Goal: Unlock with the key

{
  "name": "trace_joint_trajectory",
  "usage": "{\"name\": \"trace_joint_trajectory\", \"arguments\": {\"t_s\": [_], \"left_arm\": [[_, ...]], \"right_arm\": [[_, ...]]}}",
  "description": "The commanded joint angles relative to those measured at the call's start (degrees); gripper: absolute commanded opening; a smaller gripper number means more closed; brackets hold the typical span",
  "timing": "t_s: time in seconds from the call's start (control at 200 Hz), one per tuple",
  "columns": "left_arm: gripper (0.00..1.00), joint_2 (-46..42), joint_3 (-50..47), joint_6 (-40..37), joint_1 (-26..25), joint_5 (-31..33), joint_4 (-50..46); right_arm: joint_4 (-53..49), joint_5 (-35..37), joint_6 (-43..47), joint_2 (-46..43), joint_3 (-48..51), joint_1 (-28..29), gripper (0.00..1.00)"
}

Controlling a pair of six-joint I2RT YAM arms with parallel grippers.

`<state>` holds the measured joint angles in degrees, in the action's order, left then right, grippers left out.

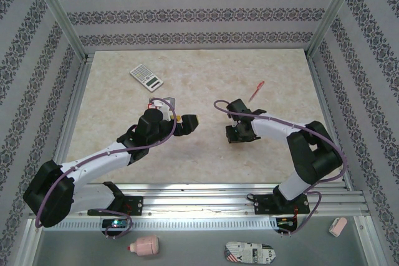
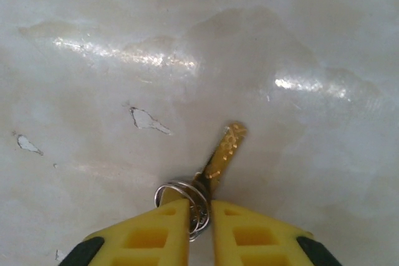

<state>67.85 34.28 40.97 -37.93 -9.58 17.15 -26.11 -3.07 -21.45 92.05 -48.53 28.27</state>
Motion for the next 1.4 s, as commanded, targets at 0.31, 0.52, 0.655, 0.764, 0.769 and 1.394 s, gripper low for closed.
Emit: {"name": "trace_joint_trajectory", "arguments": {"t_s": [0.31, 0.52, 0.655, 0.764, 0.769, 1.394], "left_arm": [[0.98, 3.4, -0.6, 3.8, -0.9, -1.5, 4.8], [0.97, 4.8, -0.5, 11.5, -0.9, -2.3, 6.6], [0.95, 6.5, -1.0, 21.2, -0.9, -4.1, 10.7], [0.94, 8.1, -2.2, 28.0, -0.9, -6.0, 15.7], [0.94, 8.1, -2.3, 28.3, -1.0, -6.1, 15.9], [0.93, 18.3, -6.2, 45.1, -4.8, -10.8, 50.1]], "right_arm": [[-2.1, 2.8, 3.7, -0.9, -1.4, 3.5, 0.0], [-4.9, 6.9, 5.1, -9.3, -3.2, 5.8, 0.0], [-6.1, 7.8, 5.9, -14.5, -4.2, 6.3, 0.0], [-7.3, 6.8, 6.5, -17.0, -5.2, 6.2, 0.0], [-7.2, 6.8, 6.5, -17.1, -5.2, 6.3, 0.0], [-8.1, 0.4, 1.9, -23.0, -16.2, 6.8, 0.0]]}}
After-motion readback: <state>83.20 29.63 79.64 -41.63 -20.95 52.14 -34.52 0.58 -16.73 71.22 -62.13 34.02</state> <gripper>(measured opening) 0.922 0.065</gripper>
